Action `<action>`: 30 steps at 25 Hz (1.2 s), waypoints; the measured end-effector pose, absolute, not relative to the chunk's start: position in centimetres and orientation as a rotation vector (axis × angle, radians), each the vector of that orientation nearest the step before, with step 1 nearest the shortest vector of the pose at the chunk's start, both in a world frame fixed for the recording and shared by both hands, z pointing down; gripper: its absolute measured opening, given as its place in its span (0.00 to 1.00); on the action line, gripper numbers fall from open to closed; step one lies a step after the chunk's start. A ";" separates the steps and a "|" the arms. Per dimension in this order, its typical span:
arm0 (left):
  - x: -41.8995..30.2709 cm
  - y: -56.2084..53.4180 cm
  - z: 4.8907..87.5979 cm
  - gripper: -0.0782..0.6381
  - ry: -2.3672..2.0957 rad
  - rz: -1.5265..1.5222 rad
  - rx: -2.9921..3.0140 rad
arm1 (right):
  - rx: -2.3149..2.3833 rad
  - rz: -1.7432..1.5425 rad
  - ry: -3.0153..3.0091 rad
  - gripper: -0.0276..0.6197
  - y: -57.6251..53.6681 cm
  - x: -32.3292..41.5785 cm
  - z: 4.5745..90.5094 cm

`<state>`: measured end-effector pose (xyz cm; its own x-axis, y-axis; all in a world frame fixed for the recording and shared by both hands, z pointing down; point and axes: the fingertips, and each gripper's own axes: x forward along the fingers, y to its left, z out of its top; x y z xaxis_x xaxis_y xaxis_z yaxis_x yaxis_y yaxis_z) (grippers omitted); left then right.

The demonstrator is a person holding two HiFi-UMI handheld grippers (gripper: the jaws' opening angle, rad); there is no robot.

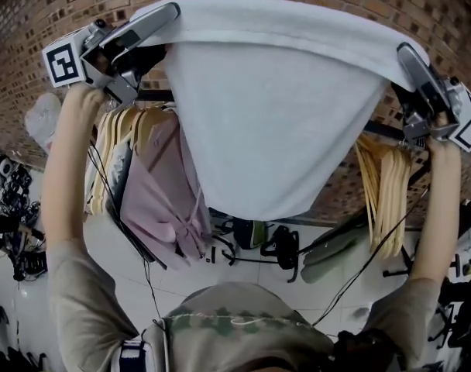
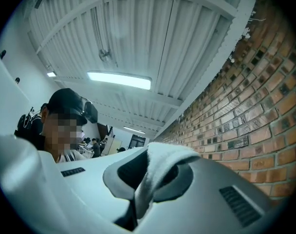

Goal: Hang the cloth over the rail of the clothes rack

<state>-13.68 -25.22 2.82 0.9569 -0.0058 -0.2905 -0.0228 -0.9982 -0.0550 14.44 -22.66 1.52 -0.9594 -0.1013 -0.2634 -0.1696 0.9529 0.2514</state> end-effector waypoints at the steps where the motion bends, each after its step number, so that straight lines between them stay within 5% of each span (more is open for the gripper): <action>1: -13.7 -25.5 2.6 0.13 0.034 0.450 -3.049 | -0.200 0.406 2.857 0.07 -22.9 14.4 1.1; 30: -12.2 -42.1 0.5 0.14 0.145 0.437 -3.185 | -0.249 0.315 2.883 0.07 -38.2 15.9 -0.8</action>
<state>-12.22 -42.09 0.52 0.9591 -0.0993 -0.2650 -0.0785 -0.9930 0.0877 15.95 -38.24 -0.84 -0.9590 -0.1423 -0.2449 -0.1919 0.9624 0.1923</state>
